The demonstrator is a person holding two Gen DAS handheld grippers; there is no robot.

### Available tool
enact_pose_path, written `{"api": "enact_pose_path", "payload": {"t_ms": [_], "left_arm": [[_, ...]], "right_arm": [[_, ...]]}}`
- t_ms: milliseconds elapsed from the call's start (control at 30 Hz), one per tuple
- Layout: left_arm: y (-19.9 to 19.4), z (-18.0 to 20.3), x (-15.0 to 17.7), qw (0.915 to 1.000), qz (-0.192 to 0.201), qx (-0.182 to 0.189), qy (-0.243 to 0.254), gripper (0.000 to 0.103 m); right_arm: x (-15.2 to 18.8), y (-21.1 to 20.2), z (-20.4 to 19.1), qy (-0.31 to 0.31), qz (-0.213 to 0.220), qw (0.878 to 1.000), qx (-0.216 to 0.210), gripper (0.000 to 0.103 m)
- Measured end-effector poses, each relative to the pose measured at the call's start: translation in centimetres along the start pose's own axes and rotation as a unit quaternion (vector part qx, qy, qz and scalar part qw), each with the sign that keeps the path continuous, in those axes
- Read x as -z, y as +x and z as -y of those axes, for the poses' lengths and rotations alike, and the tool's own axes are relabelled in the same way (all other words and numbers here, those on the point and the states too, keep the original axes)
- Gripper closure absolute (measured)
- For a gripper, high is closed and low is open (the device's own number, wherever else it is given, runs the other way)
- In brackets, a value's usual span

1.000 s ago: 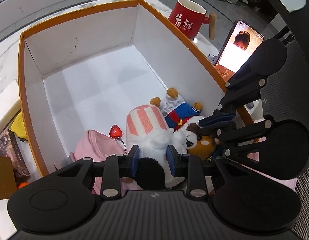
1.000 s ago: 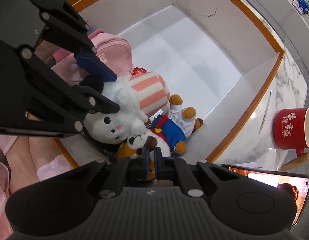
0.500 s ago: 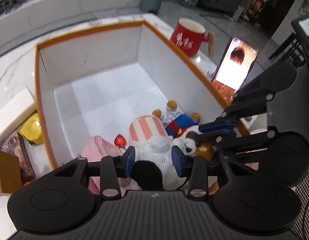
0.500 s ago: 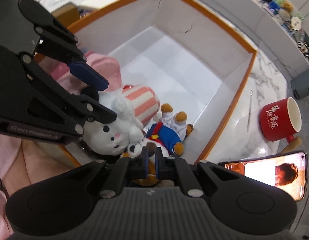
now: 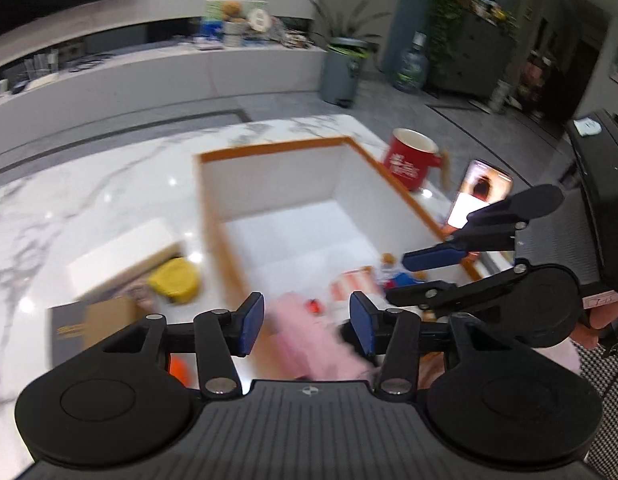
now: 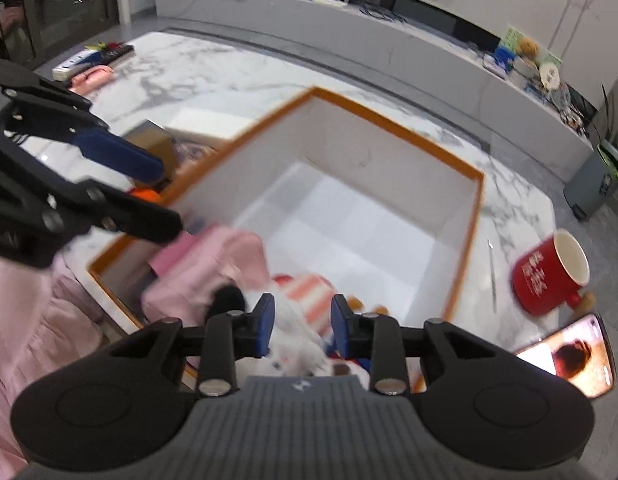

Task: Organize objects
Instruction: 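Open both tools and withdraw them from the shoebox, then grasp the tan cardboard box on the black box with the left tool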

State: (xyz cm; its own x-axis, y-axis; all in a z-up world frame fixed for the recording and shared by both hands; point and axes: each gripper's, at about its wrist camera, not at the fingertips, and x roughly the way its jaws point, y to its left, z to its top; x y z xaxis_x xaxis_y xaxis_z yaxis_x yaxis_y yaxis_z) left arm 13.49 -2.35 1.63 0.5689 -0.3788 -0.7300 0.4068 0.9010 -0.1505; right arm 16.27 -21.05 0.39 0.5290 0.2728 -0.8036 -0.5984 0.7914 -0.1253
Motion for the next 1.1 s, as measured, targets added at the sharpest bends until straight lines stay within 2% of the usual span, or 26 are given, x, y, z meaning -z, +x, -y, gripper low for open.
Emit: {"api": "enact_pose_path", "payload": {"t_ms": [200, 333, 567, 733, 933, 1100], "left_arm": [[-2.1, -4.6, 1.2, 0.9980, 0.001, -0.054, -0.033, 0.043], [-2.6, -7.2, 2.1, 0.9962, -0.006, -0.069, -0.052, 0.042], [-1.9, -10.2, 3.6, 0.9953, -0.008, -0.067, -0.069, 0.035], [-0.7, -12.3, 4.2, 0.9948, -0.011, -0.068, -0.075, 0.031], [0.6, -13.9, 4.6, 0.9954, -0.026, -0.052, -0.076, 0.031], [1.4, -14.6, 4.4, 0.9967, -0.031, -0.030, -0.069, 0.030]], "right_arm": [[-2.4, 0.1, -2.9, -0.007, 0.047, 0.998, -0.043, 0.069], [-4.6, 0.9, -4.9, -0.012, 0.050, 0.996, -0.072, 0.065], [-7.4, 3.7, -8.0, -0.037, 0.032, 0.994, -0.095, 0.065], [-9.3, 6.2, -9.2, -0.025, 0.011, 0.994, -0.105, 0.066], [-11.5, 9.4, -9.1, 0.049, -0.026, 0.988, -0.143, 0.065], [-12.9, 12.1, -9.3, 0.087, -0.046, 0.984, -0.146, 0.065]]}}
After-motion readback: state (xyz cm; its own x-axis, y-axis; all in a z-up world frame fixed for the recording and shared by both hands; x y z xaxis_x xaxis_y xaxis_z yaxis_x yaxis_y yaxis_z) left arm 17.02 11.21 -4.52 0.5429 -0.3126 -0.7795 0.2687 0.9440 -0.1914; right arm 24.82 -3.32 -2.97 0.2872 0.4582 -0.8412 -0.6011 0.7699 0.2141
